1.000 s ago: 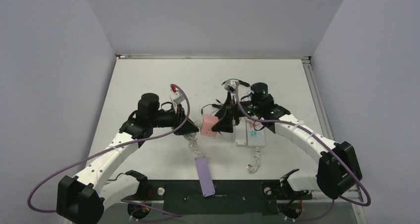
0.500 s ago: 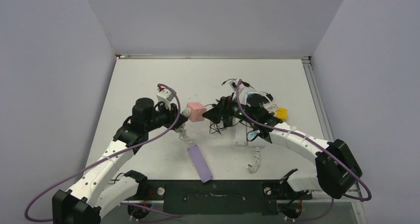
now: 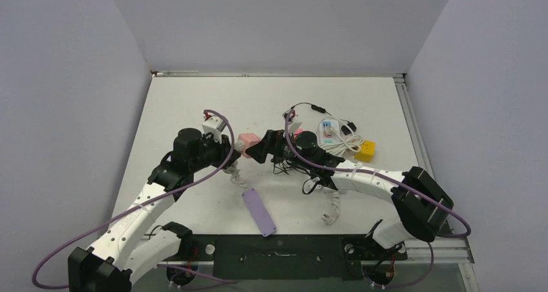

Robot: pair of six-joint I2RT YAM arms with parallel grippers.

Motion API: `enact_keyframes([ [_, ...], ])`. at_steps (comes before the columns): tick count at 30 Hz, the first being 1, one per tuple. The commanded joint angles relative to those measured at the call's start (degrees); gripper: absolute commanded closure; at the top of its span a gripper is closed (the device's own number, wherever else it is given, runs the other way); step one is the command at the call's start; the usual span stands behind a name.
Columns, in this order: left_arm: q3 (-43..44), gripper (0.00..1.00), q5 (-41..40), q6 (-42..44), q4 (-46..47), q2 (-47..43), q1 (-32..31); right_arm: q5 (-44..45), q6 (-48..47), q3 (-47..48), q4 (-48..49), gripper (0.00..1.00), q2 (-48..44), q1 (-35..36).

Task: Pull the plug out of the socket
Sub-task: Remove the socket from the socket.

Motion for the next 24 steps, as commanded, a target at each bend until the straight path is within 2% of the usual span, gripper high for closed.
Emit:
enact_keyframes([
  [1,2.1,1.0,-0.2,0.4,4.5,-2.1,-0.2,4.0,2.3,3.9,3.3,0.1,1.8,2.5],
  [5,2.2,1.0,-0.4,0.4,4.3,-2.0,-0.2,6.7,2.3,5.0,3.0,0.1,3.0,3.8],
  [9,2.1,1.0,-0.2,0.4,4.4,-2.1,-0.2,7.4,1.4,6.1,2.6,0.02,4.0,4.3],
  [13,2.2,1.0,-0.5,0.4,4.0,-2.2,-0.2,7.4,0.5,6.2,2.0,0.1,4.2,4.6],
  [18,2.2,1.0,-1.0,0.4,3.7,-2.2,-0.2,7.4,-0.4,5.8,1.5,0.23,3.9,4.7],
  [22,2.3,1.0,-1.5,0.4,3.5,-2.2,-0.2,8.0,-1.4,5.8,0.2,0.49,3.7,4.7],
  [24,2.3,1.0,-1.4,0.3,3.5,-2.2,-0.2,8.6,-1.8,5.7,-0.7,0.58,3.5,4.7],
])
